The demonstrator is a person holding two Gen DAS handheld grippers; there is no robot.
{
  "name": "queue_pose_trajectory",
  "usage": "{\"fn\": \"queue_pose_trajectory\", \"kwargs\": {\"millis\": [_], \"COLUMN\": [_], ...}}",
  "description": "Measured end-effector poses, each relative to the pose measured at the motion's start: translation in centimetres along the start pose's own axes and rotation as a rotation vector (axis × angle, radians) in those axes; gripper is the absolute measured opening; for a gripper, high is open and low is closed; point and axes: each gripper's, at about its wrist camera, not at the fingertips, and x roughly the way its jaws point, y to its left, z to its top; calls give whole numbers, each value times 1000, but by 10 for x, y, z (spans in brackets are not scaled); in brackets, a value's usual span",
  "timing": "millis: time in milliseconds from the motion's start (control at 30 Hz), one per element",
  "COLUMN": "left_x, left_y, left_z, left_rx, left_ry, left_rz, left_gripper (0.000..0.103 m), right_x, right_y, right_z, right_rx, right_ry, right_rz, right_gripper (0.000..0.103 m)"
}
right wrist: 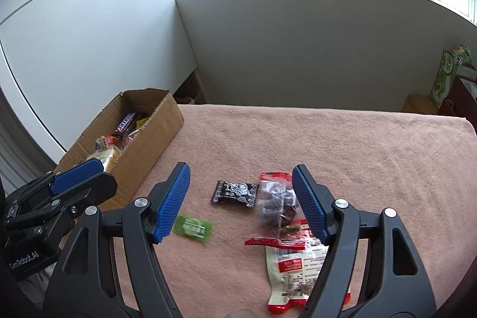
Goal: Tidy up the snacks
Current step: 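Move both open grippers back over the remaining snacks, then grasp the green candy with the left gripper while the right grasps the clear dark-snack bag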
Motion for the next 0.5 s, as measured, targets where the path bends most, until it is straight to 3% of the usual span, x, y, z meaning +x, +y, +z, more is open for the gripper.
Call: {"fn": "queue_pose_trajectory", "kwargs": {"millis": [200,500], "left_x": [23,66], "left_y": [-17,-22], "left_z": [-18,-20], "left_rx": [41,-2], "left_ry": [94,219], "left_rz": [-30,-81], "left_gripper": [43,43], "right_x": [8,5], "right_y": [-24,-30], "right_z": [-11,-12], "right_rx": [44,46], "right_ry": [40,39], "right_rz": [1,2], "right_gripper": [74,74]}}
